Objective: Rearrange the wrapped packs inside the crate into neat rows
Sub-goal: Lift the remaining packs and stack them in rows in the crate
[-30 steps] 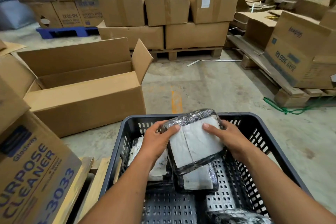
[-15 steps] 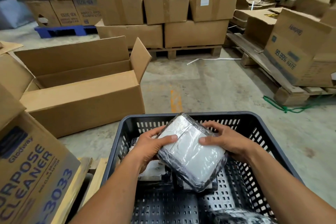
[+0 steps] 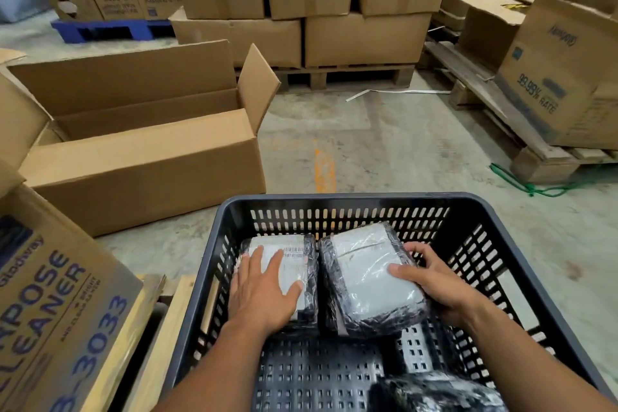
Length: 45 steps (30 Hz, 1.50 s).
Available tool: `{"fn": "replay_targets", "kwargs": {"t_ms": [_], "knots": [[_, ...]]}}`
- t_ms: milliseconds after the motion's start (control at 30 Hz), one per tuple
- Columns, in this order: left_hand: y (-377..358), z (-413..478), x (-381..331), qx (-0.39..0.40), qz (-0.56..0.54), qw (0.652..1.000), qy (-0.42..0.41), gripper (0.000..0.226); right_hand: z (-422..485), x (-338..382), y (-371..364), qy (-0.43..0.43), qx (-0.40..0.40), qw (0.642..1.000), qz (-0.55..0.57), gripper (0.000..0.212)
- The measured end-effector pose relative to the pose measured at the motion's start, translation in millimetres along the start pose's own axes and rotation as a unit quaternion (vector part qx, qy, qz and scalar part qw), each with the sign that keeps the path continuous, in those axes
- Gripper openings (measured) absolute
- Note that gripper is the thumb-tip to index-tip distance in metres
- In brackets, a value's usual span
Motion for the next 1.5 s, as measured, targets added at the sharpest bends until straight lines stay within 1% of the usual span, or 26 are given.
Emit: {"fn": "replay_targets", "kwargs": {"t_ms": [67,133,233,333,400,467,500,533,567,633,733,833,900,933,967,1067,1133,1233,1300,1333,1400,1433,1467,1500], "knots": [[-3.4,2.8,0.1,-0.006,0.021,1.0,-0.016,0.079,1.9,-9.2,-7.9,0.004,-0.029,0.999,-0.012,0.071],[-10.0,3.5,0.4,-0.004,0.051,0.998,-0.025,0.078,4.7,-27.2,-17.8,0.0,-0.056,0.997,-0.044,0.064],[-20.3,4.6,3.1,-0.003,0.098,0.995,-0.029,0.077,13.4,-51.5,-30.7,-0.006,-0.076,0.989,-0.125,0.062],[-23.7,7.4,6.0,-0.008,0.109,0.994,-0.024,0.077,20.1,-52.2,-36.5,0.01,-0.123,0.974,-0.191,0.058],[-25.1,8.9,6.3,-0.009,0.115,0.993,-0.02,0.078,18.3,-48.8,-37.3,0.015,-0.157,0.958,-0.241,0.057],[-26.3,10.5,6.8,-0.007,0.119,0.993,-0.016,0.079,16.5,-43.4,-30.7,0.02,-0.194,0.921,-0.338,0.059],[-26.6,11.0,6.8,-0.005,0.12,0.993,-0.014,0.079,15.3,-39.9,-26.5,0.02,-0.2,0.9,-0.387,0.062],[-26.5,11.2,6.8,0.0,0.119,0.993,-0.013,0.079,13.7,-36.3,-22.9,0.017,-0.199,0.887,-0.416,0.066],[-26.4,11.4,6.6,0.007,0.118,0.993,-0.013,0.079,12.5,-33.7,-19.4,0.009,-0.193,0.885,-0.424,0.068],[-26.3,12.2,6.3,0.025,0.116,0.993,-0.013,0.078,12.2,-32.6,-15.4,-0.005,-0.177,0.899,-0.402,0.073],[-23.7,10.6,5.5,0.043,0.098,0.994,-0.011,0.077,7.6,-28.5,-18.7,0.014,-0.135,0.914,-0.382,0.075],[-20.5,7.7,2.1,0.034,0.074,0.997,-0.004,0.078,-3.2,-22.4,-19.3,0.025,-0.054,0.926,-0.372,0.07],[-18.4,5.1,-2.5,0.024,0.055,0.998,0.002,0.08,-15.4,-22.1,-15.1,0.001,0.021,0.928,-0.371,0.064],[-16.7,4.4,-4.1,0.018,0.048,0.999,0.006,0.081,-22.0,-22.1,-13.4,-0.018,0.055,0.924,-0.379,0.064],[-15.9,2.8,-6.5,0.014,0.042,0.999,0.009,0.082,-30.2,-22.8,-10.3,-0.038,0.081,0.913,-0.399,0.065],[-14.7,-2.8,-15.0,0.016,0.027,0.999,0.009,0.084,-54.9,-34.9,-1.7,-0.119,0.146,0.865,-0.464,0.069],[-13.0,-6.7,-21.3,0.019,0.02,1.0,0.003,0.086,-65.8,-46.5,2.6,-0.15,0.18,0.832,-0.503,0.068],[-8.6,-12.7,-29.2,0.019,0.002,1.0,-0.003,0.086,-74.3,-57.4,1.5,-0.15,0.212,0.791,-0.554,0.069],[-6.1,-15.4,-32.0,0.02,-0.008,1.0,-0.001,0.086,-77.0,-60.5,0.3,-0.143,0.211,0.767,-0.589,0.075],[-5.2,-16.4,-32.7,0.02,-0.011,1.0,0.0,0.086,-78.3,-61.4,-0.1,-0.142,0.207,0.761,-0.599,0.078],[-3.6,-17.7,-33.7,0.018,-0.013,1.0,0.003,0.086,-78.4,-59.5,-0.7,-0.131,0.194,0.764,-0.602,0.076],[-3.0,-18.3,-33.9,0.018,-0.014,1.0,0.004,0.086,-77.5,-56.7,-1.2,-0.119,0.188,0.774,-0.592,0.071],[-2.4,-19.0,-34.8,0.017,-0.013,1.0,0.005,0.086,-75.9,-52.9,-1.4,-0.107,0.182,0.795,-0.569,0.064],[-1.7,-20.0,-35.5,0.017,-0.013,1.0,0.006,0.086,-73.4,-47.3,-1.2,-0.094,0.166,0.827,-0.529,0.058]]}}
Point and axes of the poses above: each hand's wrist, its own z-axis towards the middle knuckle, its own y-axis out of the back of the hand, x = y × z, the point moved 7 cm from there along z, towards the middle knuckle, and after that the axes turned 7 degrees about -x, right-handed, at the moved point
